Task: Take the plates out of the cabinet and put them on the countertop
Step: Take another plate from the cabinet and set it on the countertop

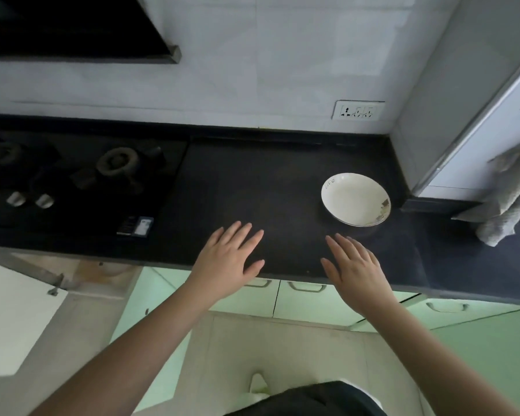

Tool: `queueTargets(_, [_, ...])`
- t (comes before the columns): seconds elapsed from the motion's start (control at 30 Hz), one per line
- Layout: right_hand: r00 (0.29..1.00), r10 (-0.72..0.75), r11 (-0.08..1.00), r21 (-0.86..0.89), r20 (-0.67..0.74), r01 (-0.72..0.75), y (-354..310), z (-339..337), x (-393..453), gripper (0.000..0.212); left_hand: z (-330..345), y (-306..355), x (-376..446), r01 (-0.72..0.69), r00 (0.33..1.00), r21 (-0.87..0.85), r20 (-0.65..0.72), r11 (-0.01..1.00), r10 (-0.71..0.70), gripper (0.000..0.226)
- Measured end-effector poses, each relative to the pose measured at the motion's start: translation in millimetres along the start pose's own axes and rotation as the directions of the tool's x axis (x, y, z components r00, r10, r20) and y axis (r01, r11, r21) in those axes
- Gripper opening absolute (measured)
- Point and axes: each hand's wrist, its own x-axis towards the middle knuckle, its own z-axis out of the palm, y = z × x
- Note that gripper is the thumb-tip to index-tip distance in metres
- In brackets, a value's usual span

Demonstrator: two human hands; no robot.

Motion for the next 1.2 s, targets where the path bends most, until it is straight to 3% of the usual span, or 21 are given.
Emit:
queueTargets(0.3, [0.986,-0.165,0.985,-0.053,0.016,0.166,-28,-1,-59,0.062,-13,2,-114,0.307,0.950,-0.039,-0.039,0.951,-0.309,0.072])
queueTargets(0.43, [0.983,-0.184,0.975,-0.128,-0.003,0.182,-38,3,-99,0.064,-7,40,-167,0.366,0.930,-0.053,-0.008,0.929,-0.367,0.066])
queueTargets(0.67, [0.947,-0.312,0.947,-0.064,0.073,0.316,-78,16,-151,0.065,1,68,-256,0.483,0.875,-0.075,0.049,0.872,-0.481,0.073])
queueTargets(0.97, [0.862,-0.498,0.860,-0.078,0.092,0.505,-184,28,-194,0.074,6,17,-414,0.701,0.711,-0.085,0.004,0.708,-0.703,0.073])
queueTargets(1.2, [0.750,-0.654,0.745,-0.084,0.102,0.661,-337,48,-249,0.070,13,-29,-549,0.780,0.604,-0.160,-0.057,0.605,-0.795,0.067])
